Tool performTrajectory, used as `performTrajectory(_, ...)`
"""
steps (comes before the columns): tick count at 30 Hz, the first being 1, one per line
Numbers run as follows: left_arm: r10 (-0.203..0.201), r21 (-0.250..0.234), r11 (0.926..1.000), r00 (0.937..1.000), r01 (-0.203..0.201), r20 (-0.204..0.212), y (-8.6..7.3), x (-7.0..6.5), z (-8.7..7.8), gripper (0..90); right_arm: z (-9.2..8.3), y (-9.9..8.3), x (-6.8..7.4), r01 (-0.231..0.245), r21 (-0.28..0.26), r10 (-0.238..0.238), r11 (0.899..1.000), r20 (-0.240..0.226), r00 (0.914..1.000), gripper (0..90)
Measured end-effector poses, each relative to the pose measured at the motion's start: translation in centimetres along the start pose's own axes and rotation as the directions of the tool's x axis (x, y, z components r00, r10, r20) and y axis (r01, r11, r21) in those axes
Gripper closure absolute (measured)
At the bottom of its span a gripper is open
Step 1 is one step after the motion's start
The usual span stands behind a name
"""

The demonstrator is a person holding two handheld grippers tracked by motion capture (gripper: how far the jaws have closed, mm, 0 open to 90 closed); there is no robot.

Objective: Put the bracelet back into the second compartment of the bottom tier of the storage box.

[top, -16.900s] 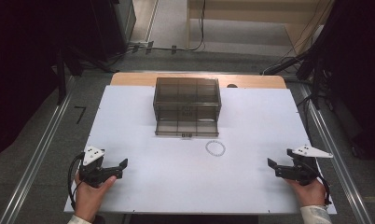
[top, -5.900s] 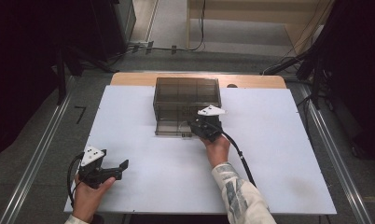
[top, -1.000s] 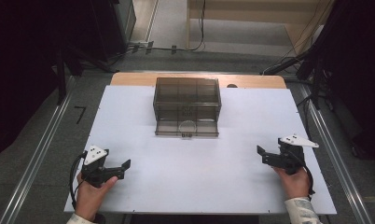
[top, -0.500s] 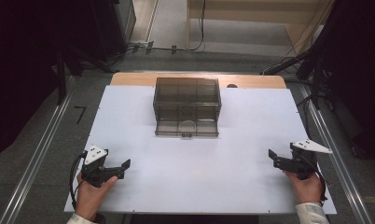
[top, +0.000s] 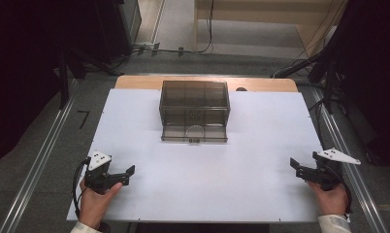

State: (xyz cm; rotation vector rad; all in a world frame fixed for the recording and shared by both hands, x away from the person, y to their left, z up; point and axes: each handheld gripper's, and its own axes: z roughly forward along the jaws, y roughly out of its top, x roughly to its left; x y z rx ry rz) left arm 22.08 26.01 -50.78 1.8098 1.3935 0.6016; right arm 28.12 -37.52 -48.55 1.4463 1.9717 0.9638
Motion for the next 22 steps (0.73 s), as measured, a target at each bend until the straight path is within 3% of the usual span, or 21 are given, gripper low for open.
performTrajectory(6,-0.003,0.003,1.0,0.9999,0.003,-0.017,0.0,0.1,0.1,5.4,-0.8,-0.7,-0.9,-0.017,-0.011,0.017,1.0,0.005,0.9998,8.7)
performTrajectory(15,-0.013,0.008,0.9999,0.9989,0.013,-0.045,-0.1,0.1,0.4,5.4,-0.9,-1.4,-1.9,-0.039,-0.015,0.039,0.999,-0.024,0.9989,8.7)
performTrajectory(22,-0.015,0.019,0.9997,0.998,0.016,-0.061,-0.1,0.1,0.7,5.4,-0.6,-1.2,-1.8,-0.033,-0.023,0.032,0.999,-0.043,0.9986,8.7)
